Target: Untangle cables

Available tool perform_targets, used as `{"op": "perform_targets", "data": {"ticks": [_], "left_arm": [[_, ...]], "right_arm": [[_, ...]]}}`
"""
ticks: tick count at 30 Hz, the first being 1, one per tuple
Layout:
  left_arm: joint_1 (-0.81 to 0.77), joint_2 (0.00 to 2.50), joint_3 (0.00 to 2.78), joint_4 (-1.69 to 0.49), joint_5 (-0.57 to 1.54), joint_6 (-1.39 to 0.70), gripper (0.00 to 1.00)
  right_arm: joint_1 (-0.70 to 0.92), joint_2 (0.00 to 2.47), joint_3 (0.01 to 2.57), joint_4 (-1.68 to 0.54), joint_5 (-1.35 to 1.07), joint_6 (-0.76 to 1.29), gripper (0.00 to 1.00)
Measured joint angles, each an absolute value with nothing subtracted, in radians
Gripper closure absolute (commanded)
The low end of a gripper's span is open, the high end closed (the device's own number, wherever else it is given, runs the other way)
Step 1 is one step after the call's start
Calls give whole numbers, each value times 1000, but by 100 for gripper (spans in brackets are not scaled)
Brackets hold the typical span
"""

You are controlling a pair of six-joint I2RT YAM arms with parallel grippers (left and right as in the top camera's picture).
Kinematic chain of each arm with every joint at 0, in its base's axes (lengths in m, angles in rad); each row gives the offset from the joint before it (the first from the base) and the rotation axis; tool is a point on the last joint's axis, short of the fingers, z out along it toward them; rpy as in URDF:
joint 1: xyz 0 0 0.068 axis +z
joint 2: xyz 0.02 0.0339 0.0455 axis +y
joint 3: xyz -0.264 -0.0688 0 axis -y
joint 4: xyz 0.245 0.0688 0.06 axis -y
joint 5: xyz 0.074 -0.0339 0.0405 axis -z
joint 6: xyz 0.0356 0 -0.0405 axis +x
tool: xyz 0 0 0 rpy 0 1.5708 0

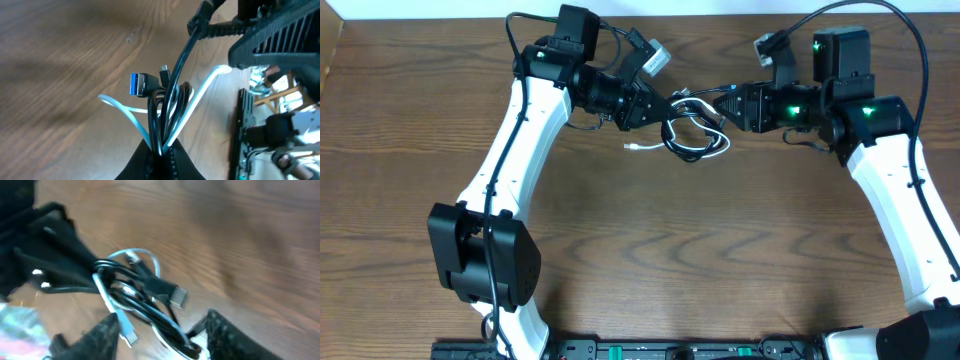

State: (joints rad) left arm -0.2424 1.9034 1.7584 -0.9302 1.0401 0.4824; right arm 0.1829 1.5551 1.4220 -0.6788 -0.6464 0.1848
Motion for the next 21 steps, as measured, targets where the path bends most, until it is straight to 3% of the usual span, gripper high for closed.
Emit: {"op": "perform_targets", "data": {"ticks": [5, 10, 21], "left_arm": [[-241, 1903, 1757, -832, 994, 215, 93], [-227, 1903, 1757, -803, 981, -69, 92], [-219, 1903, 1757, -802, 1159, -225, 93]], "right_arm": [[230, 1555, 1422, -682, -593, 147, 47], [294, 1555, 1422, -686, -573, 69, 54], [355, 1631, 1422, -616, -561, -16, 71]]}}
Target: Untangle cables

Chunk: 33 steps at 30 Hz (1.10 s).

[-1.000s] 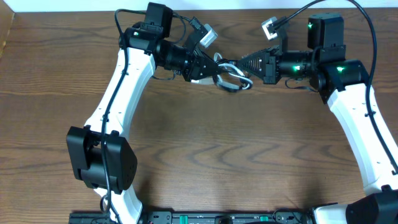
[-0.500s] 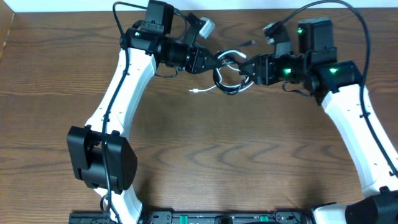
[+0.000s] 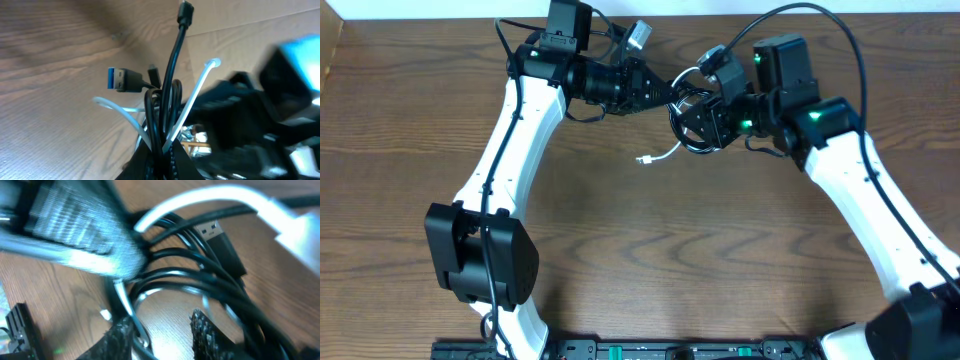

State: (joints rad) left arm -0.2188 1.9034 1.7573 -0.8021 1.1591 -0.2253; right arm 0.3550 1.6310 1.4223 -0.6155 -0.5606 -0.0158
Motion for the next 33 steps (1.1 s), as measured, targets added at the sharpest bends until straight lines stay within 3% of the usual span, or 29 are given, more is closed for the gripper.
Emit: {"op": "perform_targets", "data": {"ticks": [6, 8, 14, 19, 33], "left_arm": [[-218, 1903, 1757, -802, 1188, -236, 93], [-217, 1903, 1757, -802, 1192, -236, 93], [-213, 1903, 1757, -801, 1178, -236, 93], [-210, 1903, 1757, -805, 1029, -237, 92], [-197, 1903, 1757, -924, 872, -178, 92]], "right_arm": [[372, 1700, 1422, -570, -575, -31, 86], [376, 1700, 1422, -549, -577, -33, 98], [378, 1700, 1422, -526, -540, 28, 99], [376, 1689, 1422, -555, -477, 117, 99], [361, 1394, 1428, -585, -208, 292, 99]]}}
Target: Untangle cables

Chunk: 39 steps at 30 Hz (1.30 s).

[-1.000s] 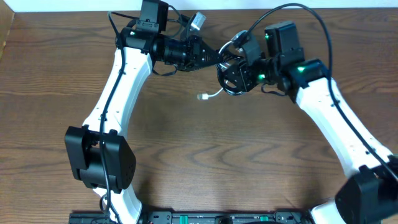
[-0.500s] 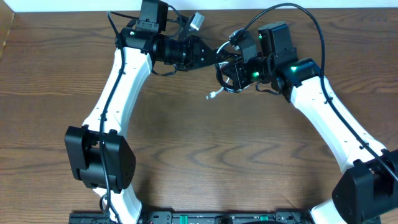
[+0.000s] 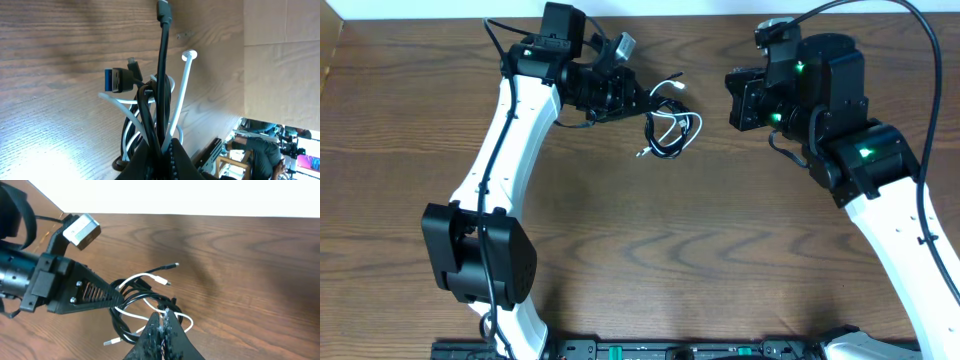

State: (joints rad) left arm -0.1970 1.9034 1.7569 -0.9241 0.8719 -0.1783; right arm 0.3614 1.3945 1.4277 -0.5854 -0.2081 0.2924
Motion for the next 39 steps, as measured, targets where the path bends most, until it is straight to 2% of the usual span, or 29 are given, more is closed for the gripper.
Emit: {"op": "perform_targets", "data": {"ticks": [2, 5, 7, 16, 20, 27, 29, 31, 32, 39], "left_arm": [[-197, 1903, 1757, -925, 874, -181, 92], [-197, 1903, 1757, -919, 900, -210, 93], [-197, 1903, 1757, -911, 930, -233, 92], [-197, 1903, 1757, -870, 1085, -266, 92], [-197, 1903, 1757, -870, 1102, -266, 92], [-197, 1903, 1757, -870, 1128, -266, 93], [-197, 1903, 1757, -870, 1129, -266, 92], [-197, 1903, 1757, -870, 1129, -266, 92], [-197, 1903, 1757, -870, 1129, -266, 93], [-197, 1903, 1757, -861, 1132, -267, 92]], "right_arm": [[361, 1406, 1428, -609, -213, 285, 95], [361, 1442, 1428, -646, -258, 237, 78], [361, 1465, 1428, -654, -293, 205, 72], [302, 1669, 1428, -622, -679, -123, 69], [237, 1720, 1428, -607, -909, -270, 64], [236, 1758, 1428, -538, -1058, -341, 67], [241, 1763, 1428, -527, -1086, -350, 73], [249, 1763, 1428, -525, -1110, -356, 87], [253, 1763, 1428, -527, -1118, -356, 98], [254, 1763, 1427, -472, -1193, -286, 99]]}}
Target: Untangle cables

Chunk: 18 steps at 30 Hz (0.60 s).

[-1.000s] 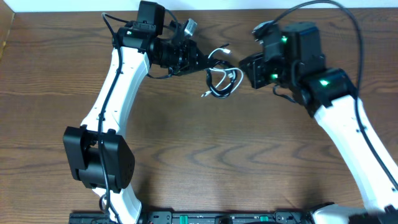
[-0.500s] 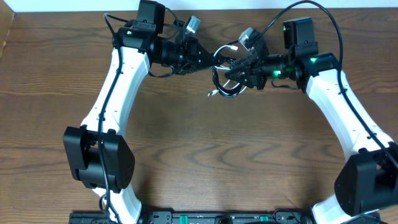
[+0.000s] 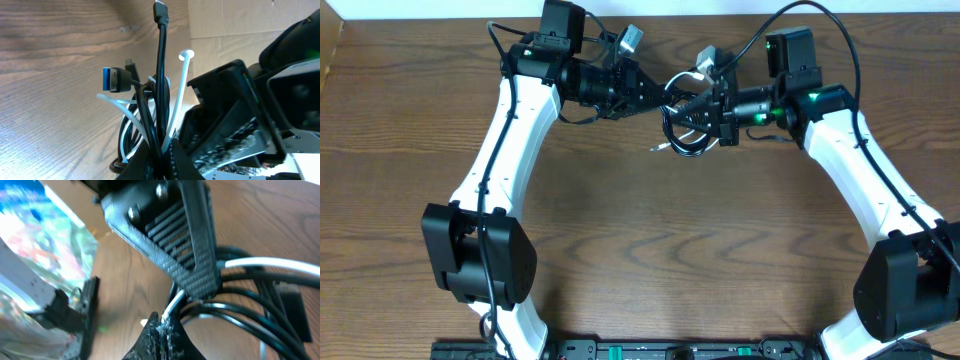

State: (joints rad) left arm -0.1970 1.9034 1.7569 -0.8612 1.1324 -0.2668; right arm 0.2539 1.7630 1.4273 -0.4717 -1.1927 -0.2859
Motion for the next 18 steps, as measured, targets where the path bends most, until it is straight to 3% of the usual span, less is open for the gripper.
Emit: {"op": "perform_targets", "data": {"ticks": [7, 11, 18], "left_arm": [[-191, 1903, 1757, -855, 1146, -273, 83], [-193, 1903, 1757, -856, 1147, -269, 72], [-193, 1903, 1757, -854, 1147, -244, 72]], "right_arm": [[218, 1767, 1425, -242, -1231, 49, 99], [204, 1767, 1426, -196, -1133, 269, 99], [221, 1767, 1426, -252, -989, 415, 99]]}}
